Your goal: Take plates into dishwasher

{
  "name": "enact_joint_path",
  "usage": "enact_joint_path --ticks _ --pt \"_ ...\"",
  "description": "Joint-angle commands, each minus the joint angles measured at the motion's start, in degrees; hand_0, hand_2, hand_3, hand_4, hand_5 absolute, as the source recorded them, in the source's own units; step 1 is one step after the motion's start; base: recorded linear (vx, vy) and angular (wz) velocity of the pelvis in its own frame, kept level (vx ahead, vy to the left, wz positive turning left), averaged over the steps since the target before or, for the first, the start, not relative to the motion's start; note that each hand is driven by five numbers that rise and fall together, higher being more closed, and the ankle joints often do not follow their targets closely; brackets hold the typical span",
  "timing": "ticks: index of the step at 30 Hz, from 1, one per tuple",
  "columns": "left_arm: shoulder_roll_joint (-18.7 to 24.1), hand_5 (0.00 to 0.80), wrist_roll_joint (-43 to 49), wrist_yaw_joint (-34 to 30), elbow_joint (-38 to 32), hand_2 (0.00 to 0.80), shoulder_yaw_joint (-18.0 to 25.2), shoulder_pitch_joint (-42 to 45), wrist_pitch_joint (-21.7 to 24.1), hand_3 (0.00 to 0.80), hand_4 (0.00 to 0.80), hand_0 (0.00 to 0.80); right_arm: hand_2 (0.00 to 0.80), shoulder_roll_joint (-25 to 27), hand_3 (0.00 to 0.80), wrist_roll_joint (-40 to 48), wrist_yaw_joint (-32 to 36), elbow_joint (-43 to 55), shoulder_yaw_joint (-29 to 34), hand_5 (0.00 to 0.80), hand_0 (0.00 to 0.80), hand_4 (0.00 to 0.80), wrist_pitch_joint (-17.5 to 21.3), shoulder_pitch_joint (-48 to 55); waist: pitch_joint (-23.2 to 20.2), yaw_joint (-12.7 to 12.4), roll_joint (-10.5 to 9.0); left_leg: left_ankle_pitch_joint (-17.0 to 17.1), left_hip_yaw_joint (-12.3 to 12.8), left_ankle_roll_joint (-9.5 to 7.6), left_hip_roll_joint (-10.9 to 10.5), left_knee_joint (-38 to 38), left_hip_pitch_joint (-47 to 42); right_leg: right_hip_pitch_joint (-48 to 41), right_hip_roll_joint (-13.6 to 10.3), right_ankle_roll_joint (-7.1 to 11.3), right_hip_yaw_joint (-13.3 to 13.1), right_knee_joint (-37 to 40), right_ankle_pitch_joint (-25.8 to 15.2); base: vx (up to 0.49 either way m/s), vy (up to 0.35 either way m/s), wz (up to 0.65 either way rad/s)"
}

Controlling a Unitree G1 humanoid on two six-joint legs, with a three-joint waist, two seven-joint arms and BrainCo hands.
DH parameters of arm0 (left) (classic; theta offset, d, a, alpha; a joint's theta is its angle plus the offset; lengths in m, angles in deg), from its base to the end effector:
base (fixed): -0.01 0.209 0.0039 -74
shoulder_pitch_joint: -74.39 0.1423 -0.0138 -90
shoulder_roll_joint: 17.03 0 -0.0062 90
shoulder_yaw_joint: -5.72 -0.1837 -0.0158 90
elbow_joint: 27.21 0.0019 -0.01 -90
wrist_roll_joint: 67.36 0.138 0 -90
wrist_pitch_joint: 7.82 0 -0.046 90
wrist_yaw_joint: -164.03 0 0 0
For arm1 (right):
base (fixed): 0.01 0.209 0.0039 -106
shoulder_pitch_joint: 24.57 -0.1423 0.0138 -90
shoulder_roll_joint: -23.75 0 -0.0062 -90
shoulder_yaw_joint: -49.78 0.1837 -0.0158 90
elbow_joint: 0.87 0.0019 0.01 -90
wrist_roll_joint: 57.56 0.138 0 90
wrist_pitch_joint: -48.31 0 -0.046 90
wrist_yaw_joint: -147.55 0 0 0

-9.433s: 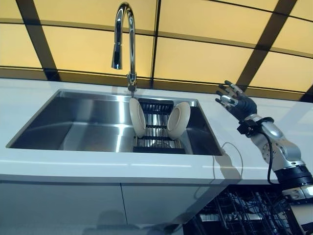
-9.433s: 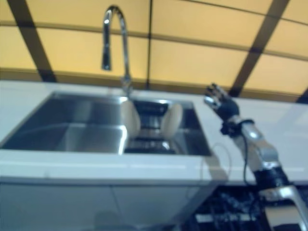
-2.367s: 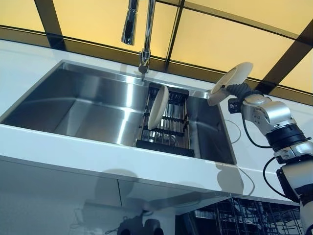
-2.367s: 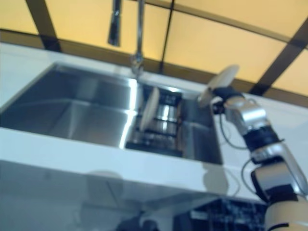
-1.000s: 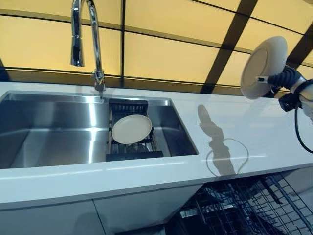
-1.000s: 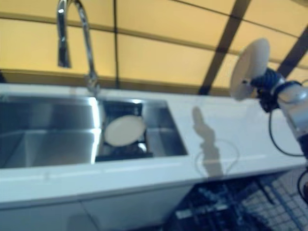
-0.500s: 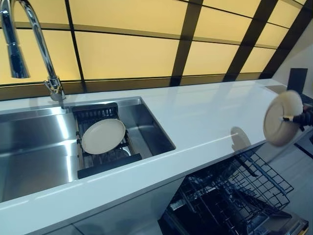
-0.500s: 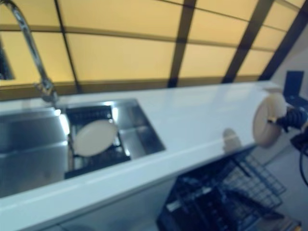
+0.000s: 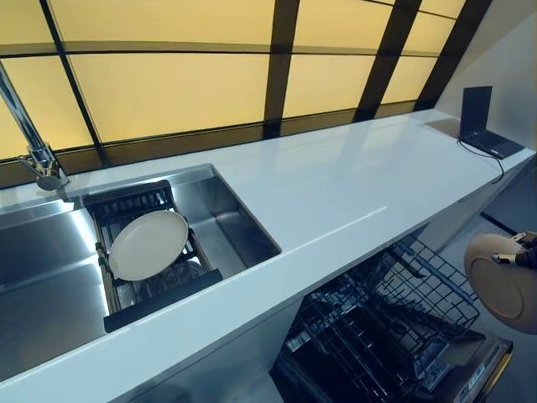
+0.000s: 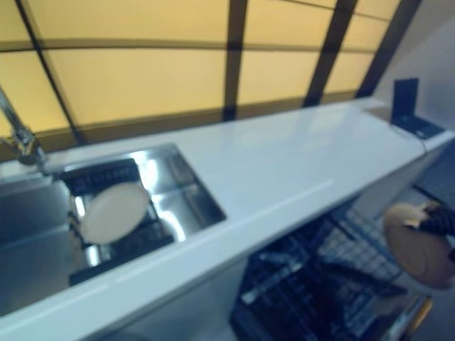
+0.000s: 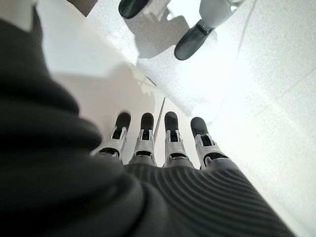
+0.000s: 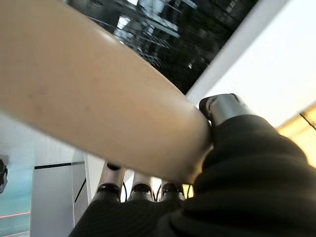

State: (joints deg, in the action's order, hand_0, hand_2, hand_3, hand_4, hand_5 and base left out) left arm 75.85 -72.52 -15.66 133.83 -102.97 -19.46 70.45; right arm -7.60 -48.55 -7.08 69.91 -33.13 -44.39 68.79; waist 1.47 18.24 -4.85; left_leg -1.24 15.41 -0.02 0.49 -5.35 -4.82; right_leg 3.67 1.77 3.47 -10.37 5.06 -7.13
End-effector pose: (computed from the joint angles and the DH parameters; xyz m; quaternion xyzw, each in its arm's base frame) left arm 0.0835 0.2464 -0.1078 0.1971 0.6395 0.0109 0.7430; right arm 0.1805 -0.3982 0.1867 -0.4831 0.2426 0.0245 0.8409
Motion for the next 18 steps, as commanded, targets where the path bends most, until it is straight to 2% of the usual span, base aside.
enact_joint_path --ticks 1,7,12,18 --pt "2.6 0.0 3.5 -0.3 -0.6 0.0 -1.7 -2.8 0.1 0.0 0.0 0.0 0.8 -0.3 0.8 -2.3 -2.3 -1.0 4.5 0.8 0.8 0.8 3.1 -5.3 3.1 -2.1 1.17 -4.2 -0.3 -3.79 -1.1 0.3 1.2 1.1 1.6 1.87 1.8 -1.8 1.7 -0.106 -0.083 -0.01" --pt "2.9 0.0 4.1 -1.4 -1.7 0.0 -2.3 -4.5 1.0 0.0 0.0 0.0 0.8 -0.8 0.8 -5.4 -2.5 -1.5 -1.8 0.8 0.8 0.8 1.3 -12.8 6.4 -2.0 3.26 -3.5 -0.9 -3.12 -1.5 0.3 3.2 2.8 1.1 1.45 2.3 -2.0 2.2 -0.113 -0.082 0.01" --pt "2.4 0.0 3.8 -1.3 -2.1 0.0 -2.7 -5.9 1.7 0.0 0.0 0.0 0.8 -1.8 0.8 -7.2 -3.0 -1.2 -6.6 0.8 0.8 0.8 0.9 -18.4 8.3 -2.1 4.35 -2.0 -0.3 -2.55 -1.5 0.3 4.7 4.6 0.8 0.78 2.5 -2.6 2.1 -0.1 -0.076 0.01" --pt "1.4 0.0 3.2 -1.4 -2.5 0.0 -2.8 -7.2 2.8 0.0 0.0 0.0 0.8 -2.5 0.8 -10.1 -2.6 0.7 -8.4 0.8 0.8 0.8 0.1 -20.6 10.6 -1.5 6.8 -1.6 -0.3 -1.83 -1.5 0.3 5.4 5.3 0.5 0.44 2.9 -2.5 2.6 -0.038 -0.016 0.0"
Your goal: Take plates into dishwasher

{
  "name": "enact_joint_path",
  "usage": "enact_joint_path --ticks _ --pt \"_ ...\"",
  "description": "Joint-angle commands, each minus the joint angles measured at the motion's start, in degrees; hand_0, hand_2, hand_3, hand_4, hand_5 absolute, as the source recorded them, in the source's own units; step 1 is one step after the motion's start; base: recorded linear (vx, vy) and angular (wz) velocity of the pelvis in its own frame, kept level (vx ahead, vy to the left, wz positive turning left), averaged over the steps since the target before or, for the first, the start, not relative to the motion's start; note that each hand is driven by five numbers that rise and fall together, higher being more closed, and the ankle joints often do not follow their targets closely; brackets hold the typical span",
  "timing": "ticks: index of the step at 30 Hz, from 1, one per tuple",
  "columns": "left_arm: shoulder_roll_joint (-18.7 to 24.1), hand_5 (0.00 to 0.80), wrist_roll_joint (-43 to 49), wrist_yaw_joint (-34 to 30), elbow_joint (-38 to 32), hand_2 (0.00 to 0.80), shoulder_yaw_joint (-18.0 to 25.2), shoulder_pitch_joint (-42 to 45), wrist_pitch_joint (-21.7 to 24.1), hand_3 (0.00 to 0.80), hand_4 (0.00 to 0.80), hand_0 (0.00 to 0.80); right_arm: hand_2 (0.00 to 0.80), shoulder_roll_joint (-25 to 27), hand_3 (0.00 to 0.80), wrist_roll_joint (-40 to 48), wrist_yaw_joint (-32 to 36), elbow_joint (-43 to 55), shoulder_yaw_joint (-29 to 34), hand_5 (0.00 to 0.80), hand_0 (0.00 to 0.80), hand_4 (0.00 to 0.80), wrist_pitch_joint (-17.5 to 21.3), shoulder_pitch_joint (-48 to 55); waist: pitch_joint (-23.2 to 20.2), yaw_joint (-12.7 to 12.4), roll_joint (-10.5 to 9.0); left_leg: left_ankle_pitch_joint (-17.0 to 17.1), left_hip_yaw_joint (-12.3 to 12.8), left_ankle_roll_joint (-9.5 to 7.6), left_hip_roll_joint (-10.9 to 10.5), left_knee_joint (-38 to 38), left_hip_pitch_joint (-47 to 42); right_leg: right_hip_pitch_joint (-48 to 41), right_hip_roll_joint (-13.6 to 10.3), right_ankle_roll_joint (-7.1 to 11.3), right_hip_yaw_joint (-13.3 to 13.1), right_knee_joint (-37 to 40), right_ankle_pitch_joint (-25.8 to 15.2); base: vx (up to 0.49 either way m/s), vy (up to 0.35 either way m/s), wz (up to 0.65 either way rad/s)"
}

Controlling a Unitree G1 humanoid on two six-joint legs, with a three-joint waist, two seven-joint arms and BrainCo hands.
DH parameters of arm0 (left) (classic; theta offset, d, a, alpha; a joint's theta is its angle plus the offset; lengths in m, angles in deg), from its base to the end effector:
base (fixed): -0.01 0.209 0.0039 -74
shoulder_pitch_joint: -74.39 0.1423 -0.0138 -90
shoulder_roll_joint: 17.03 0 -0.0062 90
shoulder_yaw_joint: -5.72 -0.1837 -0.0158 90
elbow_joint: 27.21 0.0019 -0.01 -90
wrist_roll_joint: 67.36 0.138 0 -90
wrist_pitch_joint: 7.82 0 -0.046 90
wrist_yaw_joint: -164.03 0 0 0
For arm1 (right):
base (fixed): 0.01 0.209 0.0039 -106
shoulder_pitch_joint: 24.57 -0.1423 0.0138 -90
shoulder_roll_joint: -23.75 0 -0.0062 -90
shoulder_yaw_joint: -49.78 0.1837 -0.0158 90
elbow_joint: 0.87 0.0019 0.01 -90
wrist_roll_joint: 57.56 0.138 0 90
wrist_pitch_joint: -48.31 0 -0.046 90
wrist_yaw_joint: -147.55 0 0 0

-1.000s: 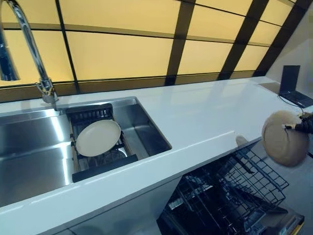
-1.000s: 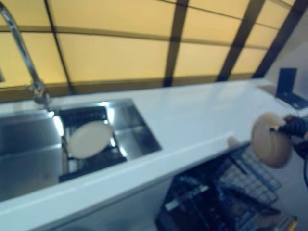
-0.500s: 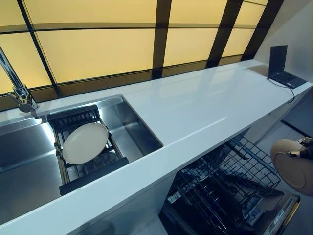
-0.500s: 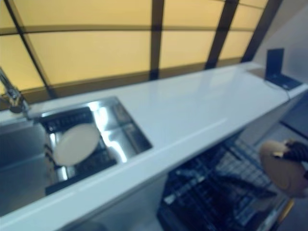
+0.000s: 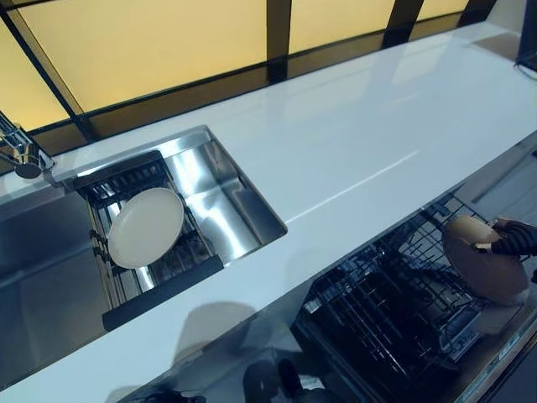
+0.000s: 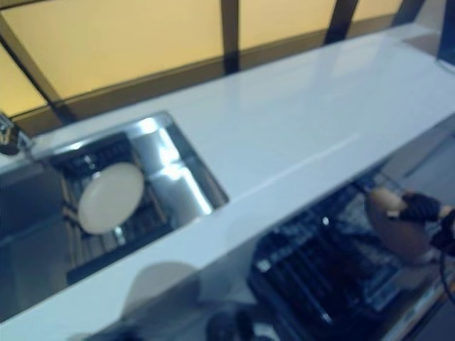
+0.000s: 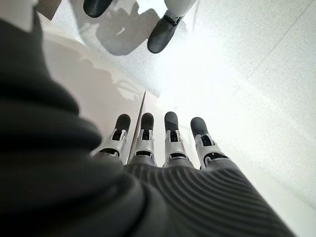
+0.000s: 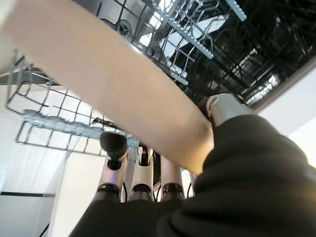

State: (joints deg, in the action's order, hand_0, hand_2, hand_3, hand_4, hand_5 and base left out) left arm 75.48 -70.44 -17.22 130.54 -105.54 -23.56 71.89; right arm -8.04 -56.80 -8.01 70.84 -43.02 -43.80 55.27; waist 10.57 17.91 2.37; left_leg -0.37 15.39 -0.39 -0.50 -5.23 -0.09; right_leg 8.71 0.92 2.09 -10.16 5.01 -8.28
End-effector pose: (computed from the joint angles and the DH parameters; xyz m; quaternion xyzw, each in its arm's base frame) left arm 0.1193 0.2352 -0.1001 0.2221 0.5832 -0.0370 0.7805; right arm 0.2138 -0.3736 0.1991 -0.5569 0.1956 0.0525 0.8055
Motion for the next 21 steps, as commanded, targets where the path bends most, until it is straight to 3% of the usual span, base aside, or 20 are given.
enact_joint_path --ticks 1,10,21 --pt "1.7 0.0 1.1 -0.1 0.8 0.0 -0.1 -3.2 1.7 0.0 0.0 0.0 0.8 -2.2 0.8 -1.9 -1.7 0.2 1.4 0.8 0.8 0.8 -0.7 -7.1 1.8 -1.0 0.12 -2.4 -0.2 -1.32 -0.4 0.2 0.7 0.2 1.2 1.75 2.9 -2.3 3.8 0.0 0.0 0.0" --pt "0.6 0.0 1.3 -0.7 1.0 0.0 0.6 -3.7 2.6 0.0 0.0 0.0 0.8 -5.1 0.8 -2.2 -0.4 3.2 1.2 0.8 0.8 0.8 -2.7 -7.1 3.3 -0.3 2.17 -2.4 0.3 -0.63 -0.2 0.2 0.5 0.1 0.8 1.29 3.4 -2.2 4.5 0.0 0.0 0.0" --pt "-0.2 0.0 1.3 -0.3 1.4 0.0 1.0 -4.3 2.4 0.0 0.0 0.0 0.8 -8.0 0.8 -4.8 0.5 6.7 2.2 0.8 0.8 0.8 -2.8 -3.8 3.3 0.3 2.2 -2.7 0.9 -0.57 0.1 0.2 -0.4 -0.7 0.7 1.2 3.4 -2.1 4.8 0.0 0.0 0.0"
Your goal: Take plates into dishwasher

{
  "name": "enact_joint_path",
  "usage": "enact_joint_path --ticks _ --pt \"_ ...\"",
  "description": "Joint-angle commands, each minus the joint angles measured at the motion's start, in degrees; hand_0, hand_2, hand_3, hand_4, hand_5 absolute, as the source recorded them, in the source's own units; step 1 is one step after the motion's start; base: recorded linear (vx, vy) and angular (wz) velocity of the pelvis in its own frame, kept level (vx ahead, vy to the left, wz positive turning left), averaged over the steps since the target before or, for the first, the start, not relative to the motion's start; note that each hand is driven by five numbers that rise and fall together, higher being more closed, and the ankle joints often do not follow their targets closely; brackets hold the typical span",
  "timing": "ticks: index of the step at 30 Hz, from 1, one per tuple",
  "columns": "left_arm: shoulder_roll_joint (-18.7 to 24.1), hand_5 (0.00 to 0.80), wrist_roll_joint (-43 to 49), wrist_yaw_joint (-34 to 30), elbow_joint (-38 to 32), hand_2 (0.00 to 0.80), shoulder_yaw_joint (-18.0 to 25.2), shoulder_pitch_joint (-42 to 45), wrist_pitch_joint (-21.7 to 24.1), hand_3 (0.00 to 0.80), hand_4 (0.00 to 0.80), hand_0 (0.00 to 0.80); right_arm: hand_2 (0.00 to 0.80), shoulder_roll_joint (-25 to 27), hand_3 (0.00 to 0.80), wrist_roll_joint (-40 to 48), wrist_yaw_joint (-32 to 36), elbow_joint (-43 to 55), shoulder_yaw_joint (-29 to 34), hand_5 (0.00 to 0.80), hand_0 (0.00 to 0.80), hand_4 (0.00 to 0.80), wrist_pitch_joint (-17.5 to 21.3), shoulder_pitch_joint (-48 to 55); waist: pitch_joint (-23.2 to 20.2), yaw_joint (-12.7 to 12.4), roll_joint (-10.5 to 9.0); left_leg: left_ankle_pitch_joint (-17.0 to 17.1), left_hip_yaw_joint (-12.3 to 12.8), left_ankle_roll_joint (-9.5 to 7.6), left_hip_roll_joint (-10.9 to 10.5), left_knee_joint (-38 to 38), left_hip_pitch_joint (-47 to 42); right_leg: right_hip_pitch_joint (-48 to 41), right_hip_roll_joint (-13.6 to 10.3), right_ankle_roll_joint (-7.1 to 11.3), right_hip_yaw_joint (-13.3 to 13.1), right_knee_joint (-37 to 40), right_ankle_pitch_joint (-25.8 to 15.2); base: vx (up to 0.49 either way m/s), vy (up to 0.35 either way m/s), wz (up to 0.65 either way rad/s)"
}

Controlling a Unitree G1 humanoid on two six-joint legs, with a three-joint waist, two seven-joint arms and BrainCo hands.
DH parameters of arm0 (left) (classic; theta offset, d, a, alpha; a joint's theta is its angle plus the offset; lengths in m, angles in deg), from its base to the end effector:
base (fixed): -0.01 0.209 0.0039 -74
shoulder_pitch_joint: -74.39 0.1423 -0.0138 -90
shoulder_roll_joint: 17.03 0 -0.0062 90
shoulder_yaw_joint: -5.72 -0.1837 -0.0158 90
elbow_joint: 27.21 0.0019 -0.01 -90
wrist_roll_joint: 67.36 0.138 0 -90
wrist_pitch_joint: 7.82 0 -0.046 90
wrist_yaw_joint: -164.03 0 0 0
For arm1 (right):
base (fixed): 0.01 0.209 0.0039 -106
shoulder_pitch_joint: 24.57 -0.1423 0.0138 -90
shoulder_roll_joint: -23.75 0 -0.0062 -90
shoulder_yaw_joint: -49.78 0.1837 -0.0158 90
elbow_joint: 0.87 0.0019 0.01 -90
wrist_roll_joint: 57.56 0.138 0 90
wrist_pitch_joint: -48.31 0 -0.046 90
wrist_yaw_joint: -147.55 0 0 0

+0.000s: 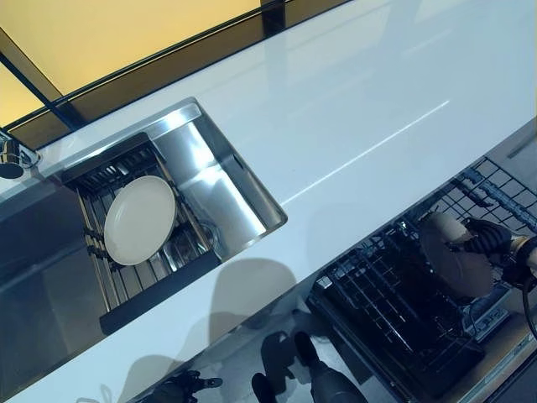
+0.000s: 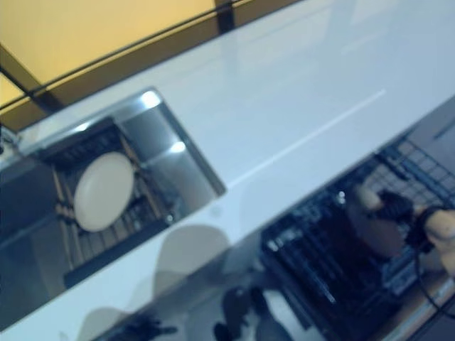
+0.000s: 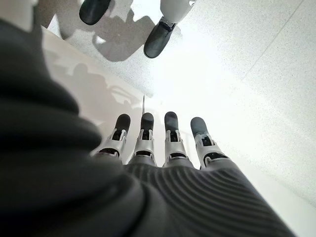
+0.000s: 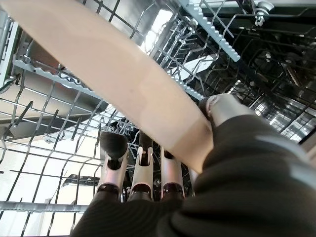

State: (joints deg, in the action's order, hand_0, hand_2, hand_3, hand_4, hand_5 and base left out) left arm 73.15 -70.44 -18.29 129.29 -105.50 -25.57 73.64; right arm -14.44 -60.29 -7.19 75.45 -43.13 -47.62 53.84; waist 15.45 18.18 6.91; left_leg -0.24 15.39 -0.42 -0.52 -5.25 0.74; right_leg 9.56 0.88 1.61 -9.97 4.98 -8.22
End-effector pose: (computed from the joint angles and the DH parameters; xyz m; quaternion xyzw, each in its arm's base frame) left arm 0.1364 0.2174 -0.0979 0.2050 0.5491 -0.0650 0.8076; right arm 0.2238 -0.3522 0.1825 -0.5399 0.1835 0.0754 0.8180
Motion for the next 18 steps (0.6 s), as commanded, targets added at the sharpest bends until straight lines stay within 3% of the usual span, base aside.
enact_joint_path --ticks 1,10,18 --pt "2.1 0.0 1.4 0.8 2.6 0.0 1.1 -2.2 0.6 0.0 0.0 0.0 0.8 -1.8 0.8 -1.7 -0.1 2.3 2.4 0.8 0.8 0.8 1.1 -2.3 -1.5 0.0 -2.3 -2.8 0.9 -0.46 0.1 0.2 -1.2 -1.6 0.8 1.73 3.1 -2.1 4.7 0.0 0.0 0.0" --pt "2.3 0.0 1.0 0.5 2.4 0.0 1.4 -1.9 0.4 0.0 0.0 0.0 0.8 -2.2 0.8 -5.6 0.8 2.5 1.7 0.8 0.8 0.8 0.8 -1.9 -1.4 -0.1 -2.17 -2.8 0.8 -0.35 0.1 0.2 -1.5 -1.9 0.8 1.73 3.0 -2.2 4.8 0.0 0.0 0.0" --pt "2.1 0.0 0.7 1.0 1.8 0.0 1.4 -1.5 0.7 0.0 0.0 0.0 0.8 -2.6 0.8 -15.7 0.1 2.0 -0.4 0.8 0.8 0.8 0.9 -2.1 -1.2 -0.5 -1.91 -2.7 0.2 -0.22 0.1 0.2 -1.6 -2.4 0.8 1.7 3.0 -2.0 4.8 0.0 0.0 0.0"
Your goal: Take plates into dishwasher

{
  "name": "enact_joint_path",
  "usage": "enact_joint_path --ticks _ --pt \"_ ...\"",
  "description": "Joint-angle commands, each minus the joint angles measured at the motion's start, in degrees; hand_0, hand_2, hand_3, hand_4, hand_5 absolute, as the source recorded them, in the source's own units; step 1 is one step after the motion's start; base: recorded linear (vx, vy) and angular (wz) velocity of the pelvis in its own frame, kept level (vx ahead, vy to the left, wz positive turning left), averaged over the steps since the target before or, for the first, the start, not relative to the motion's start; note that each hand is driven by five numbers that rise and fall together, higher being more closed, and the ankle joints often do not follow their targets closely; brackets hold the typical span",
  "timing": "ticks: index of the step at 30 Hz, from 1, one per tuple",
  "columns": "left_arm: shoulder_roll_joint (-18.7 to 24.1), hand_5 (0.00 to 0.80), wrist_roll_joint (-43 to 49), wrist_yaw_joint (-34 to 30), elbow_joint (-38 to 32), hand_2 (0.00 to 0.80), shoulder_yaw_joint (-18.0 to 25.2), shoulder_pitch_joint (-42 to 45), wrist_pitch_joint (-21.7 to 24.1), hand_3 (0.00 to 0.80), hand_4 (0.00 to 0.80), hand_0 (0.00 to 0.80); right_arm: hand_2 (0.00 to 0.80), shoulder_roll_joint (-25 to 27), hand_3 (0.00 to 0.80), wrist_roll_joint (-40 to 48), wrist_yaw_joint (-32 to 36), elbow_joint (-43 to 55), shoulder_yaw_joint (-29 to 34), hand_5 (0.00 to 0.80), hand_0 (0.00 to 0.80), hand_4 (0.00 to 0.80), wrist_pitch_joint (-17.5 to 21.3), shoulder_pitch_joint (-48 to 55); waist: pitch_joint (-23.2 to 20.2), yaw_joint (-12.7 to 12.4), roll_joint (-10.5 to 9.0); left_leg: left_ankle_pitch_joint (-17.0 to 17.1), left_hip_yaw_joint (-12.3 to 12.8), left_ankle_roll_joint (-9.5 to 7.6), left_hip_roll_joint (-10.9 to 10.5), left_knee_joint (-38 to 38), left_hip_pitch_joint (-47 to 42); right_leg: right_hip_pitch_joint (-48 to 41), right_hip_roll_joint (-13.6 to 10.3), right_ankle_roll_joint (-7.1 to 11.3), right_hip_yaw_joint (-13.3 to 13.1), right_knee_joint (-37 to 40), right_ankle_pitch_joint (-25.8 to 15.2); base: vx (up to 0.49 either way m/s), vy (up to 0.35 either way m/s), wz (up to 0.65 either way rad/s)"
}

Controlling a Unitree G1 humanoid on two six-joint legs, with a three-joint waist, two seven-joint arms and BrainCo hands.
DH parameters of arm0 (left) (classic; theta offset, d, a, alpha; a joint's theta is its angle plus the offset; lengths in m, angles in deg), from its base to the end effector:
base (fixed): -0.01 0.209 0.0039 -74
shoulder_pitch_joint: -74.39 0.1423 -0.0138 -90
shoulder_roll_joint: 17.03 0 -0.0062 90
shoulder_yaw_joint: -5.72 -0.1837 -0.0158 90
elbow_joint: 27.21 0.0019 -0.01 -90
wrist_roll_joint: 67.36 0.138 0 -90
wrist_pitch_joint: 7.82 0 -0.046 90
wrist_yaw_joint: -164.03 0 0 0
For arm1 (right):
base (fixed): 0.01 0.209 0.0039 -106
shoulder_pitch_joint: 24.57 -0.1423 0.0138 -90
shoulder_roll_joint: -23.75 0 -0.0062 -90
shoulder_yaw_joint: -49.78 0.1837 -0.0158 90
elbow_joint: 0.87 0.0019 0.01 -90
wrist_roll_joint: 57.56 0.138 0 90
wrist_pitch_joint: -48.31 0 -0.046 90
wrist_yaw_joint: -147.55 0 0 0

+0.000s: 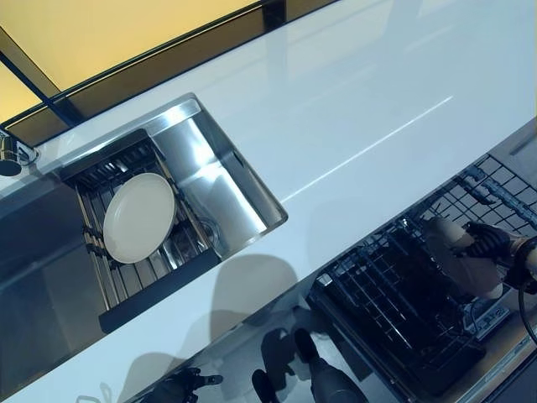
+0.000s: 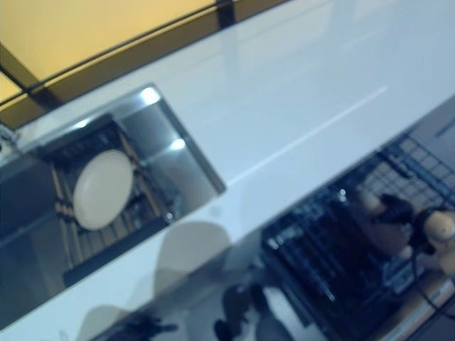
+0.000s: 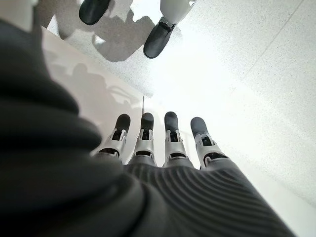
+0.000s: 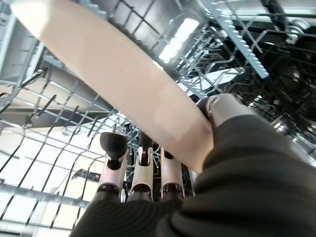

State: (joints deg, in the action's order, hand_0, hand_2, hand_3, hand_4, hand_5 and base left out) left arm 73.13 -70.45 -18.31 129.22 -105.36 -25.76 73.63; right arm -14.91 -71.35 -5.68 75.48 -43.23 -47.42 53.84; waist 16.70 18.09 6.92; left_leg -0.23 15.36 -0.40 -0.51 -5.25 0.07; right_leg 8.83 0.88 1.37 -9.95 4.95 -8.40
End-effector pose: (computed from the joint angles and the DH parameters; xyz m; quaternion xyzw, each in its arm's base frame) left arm 0.1379 0.2173 -0.0974 0.2042 0.5473 -0.0645 0.8091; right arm 0.2241 -0.3512 0.1814 -0.6082 0.2106 0.0742 0.7617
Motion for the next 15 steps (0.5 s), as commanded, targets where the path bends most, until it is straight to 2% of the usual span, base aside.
enact_joint_path --ticks 1,9,15 --pt "2.1 0.0 0.5 1.1 1.8 0.0 1.2 -1.3 0.6 0.0 0.0 0.0 0.8 -2.1 0.8 -5.7 -1.4 2.1 -0.7 0.8 0.8 0.8 0.5 -2.1 -2.4 -0.4 -1.89 -2.6 0.2 -0.22 0.1 0.2 -1.0 -1.8 0.8 1.94 3.0 -2.0 5.0 0.0 0.0 0.0" --pt "1.7 0.0 0.8 1.4 2.0 0.0 1.5 -0.9 0.7 0.0 0.0 0.0 0.8 -3.6 0.8 -10.2 -2.2 2.7 -2.4 0.8 0.8 0.8 -1.2 -1.4 -2.7 -0.7 -2.04 -2.7 -0.2 -0.18 0.2 0.2 -1.1 -2.4 0.8 1.95 3.0 -1.4 4.8 0.0 0.0 0.0" --pt "1.7 0.0 0.9 1.6 1.7 0.0 1.4 -1.1 0.5 0.0 0.0 0.0 0.8 -6.1 0.8 -11.6 -5.7 -0.4 -3.3 0.8 0.8 0.8 -1.0 -0.6 -2.8 -1.0 -2.1 -2.6 -0.4 -0.24 0.3 0.2 -0.9 -2.4 0.7 2.13 3.1 -1.3 4.7 -0.006 -0.005 0.02"
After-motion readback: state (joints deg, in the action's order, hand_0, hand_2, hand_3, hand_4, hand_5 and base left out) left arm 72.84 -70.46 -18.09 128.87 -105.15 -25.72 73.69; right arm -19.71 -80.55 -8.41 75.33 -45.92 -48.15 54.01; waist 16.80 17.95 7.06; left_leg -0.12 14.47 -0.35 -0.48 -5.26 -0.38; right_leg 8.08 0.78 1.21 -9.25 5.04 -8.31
